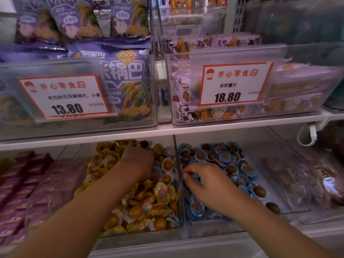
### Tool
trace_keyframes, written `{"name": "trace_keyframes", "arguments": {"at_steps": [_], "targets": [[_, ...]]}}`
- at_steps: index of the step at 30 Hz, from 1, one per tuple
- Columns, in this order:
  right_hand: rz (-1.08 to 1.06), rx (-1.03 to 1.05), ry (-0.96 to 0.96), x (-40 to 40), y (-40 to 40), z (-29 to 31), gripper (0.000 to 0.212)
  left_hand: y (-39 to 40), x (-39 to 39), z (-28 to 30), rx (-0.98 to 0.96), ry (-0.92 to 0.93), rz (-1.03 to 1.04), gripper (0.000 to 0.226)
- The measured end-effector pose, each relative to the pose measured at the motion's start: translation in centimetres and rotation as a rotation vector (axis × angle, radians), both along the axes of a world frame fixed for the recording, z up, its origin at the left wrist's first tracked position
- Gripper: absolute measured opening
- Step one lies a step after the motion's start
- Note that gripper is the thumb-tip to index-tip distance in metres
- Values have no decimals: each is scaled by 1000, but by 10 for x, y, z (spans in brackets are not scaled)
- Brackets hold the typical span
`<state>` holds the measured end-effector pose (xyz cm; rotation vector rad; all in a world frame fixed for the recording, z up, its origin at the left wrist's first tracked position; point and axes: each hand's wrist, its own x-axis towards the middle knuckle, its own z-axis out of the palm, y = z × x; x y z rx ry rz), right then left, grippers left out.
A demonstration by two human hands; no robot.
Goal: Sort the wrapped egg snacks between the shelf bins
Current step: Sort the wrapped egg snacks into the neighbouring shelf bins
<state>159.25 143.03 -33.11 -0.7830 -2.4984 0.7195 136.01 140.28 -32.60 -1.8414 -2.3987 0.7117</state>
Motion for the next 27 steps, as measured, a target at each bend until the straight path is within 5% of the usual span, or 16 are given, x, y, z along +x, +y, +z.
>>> {"name": "trace_keyframes", "arguments": {"at_steps": [7,16,24,27], "targets": [[-7,8,-19,-3,1,-3,22,-9,-4,-8,51,-288,-58,72],[28,35,-39,0,4,-4,26,1,5,-26,271,-147,-112,28],[-22,65,102,-2,8,5,21,-34,-11,15,748,-1070,242,17],[-112,23,297,-3,2,18,17,-75,3,22,884,-1544,402,38]]}}
